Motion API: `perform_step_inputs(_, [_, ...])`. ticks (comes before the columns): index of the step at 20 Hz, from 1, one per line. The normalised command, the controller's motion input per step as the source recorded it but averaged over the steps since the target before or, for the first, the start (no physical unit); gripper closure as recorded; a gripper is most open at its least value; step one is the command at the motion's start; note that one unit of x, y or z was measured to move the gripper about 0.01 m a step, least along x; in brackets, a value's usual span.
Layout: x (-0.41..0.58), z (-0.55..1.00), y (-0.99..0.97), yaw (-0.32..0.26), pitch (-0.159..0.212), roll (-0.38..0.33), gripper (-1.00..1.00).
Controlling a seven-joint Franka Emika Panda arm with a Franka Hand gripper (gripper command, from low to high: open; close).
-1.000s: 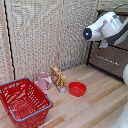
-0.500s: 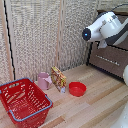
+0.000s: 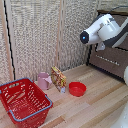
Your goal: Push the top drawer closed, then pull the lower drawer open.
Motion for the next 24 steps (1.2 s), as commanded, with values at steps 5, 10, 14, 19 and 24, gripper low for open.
perform_step_inputs(5, [-0.136, -0.41, 0.06, 0.031, 0.000, -0.003, -1.00])
perform_step_inputs(10, [-0.137, -0.38, 0.20, 0.001, -0.003, -0.028, -1.00])
perform_step_inputs(14, [-0.124, -0.41, 0.00, 0.000, 0.000, -0.050, -1.00])
perform_step_inputs(19, [-0.122, -0.48, -0.13, 0.000, -0.008, -0.032, -1.00])
perform_step_inputs(24, [-0.021, -0.53, -0.11, 0.000, -0.058, -0.006, -1.00])
